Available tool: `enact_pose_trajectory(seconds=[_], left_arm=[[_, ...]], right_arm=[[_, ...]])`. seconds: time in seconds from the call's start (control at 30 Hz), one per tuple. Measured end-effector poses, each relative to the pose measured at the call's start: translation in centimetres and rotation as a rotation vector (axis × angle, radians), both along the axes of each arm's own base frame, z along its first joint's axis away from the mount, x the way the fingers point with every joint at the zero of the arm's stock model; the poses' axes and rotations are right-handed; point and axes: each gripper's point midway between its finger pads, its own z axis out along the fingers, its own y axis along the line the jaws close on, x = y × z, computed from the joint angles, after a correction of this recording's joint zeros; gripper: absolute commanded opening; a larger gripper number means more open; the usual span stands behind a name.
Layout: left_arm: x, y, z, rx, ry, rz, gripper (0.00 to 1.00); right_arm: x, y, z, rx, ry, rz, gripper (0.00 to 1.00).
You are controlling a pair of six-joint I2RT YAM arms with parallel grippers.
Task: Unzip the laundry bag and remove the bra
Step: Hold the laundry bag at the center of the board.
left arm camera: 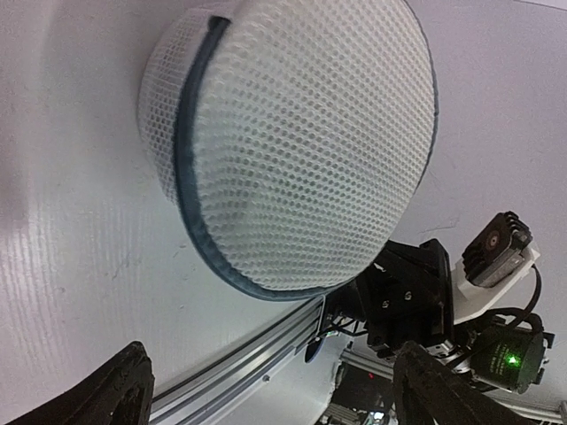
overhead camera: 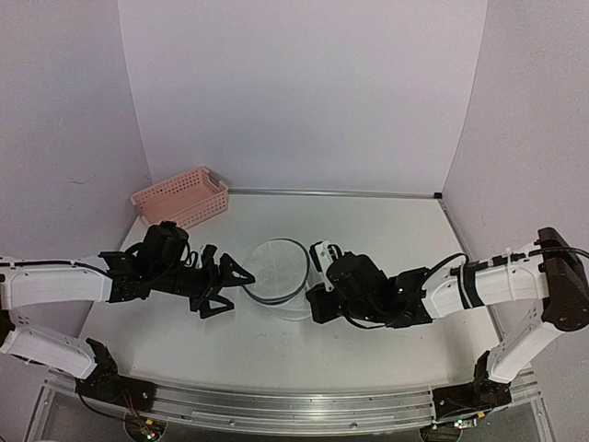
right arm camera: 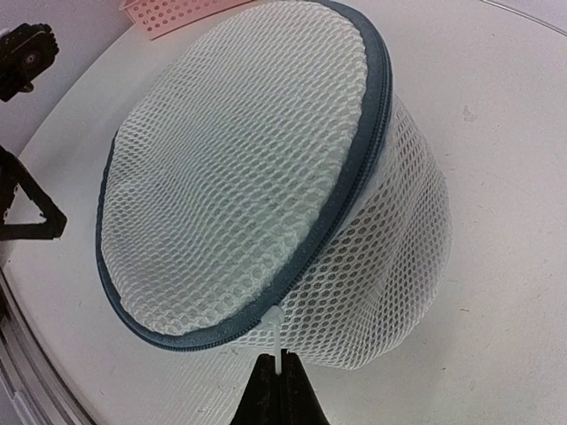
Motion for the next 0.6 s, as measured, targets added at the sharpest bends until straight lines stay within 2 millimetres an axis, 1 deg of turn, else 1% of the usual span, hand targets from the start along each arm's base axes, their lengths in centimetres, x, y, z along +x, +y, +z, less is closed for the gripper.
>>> enact_pose_trajectory(seconds=[0.07,0.2,0.3,0.47,0.53,0.6], left_arm=[[-0.5,-1.1,0.3,-0.029,0.013,0.01,0.95],[-0.7,-3.3,1.2,-0.097,0.019,0.033,0.95],[-0.9,-4.7,0.8,-0.114,0.04,0.052,0.93],[-1.9,-7.4,-0.3,-0.158,0.11,0.068,0.91],[-2.2,-8.0,-0.6,-0.177,0.134,0.081,0.91],[-2.2,-7.9,-0.9,-0.198,0.153,0.109,0.91]], right_arm=[[0.1,0.0,0.1,0.004,0.0,-0.005,0.0],[0.2,0.0,0.1,0.006,-0.003,-0.013,0.0],[0.3,0.0,0.3,0.014,-0.006,-0.019,0.0],[0.4,0.1,0.5,0.03,-0.011,-0.026,0.0],[0.5,0.2,0.6,0.032,-0.013,-0.028,0.0],[0.5,0.1,0.6,0.038,-0.017,-0.03,0.0]])
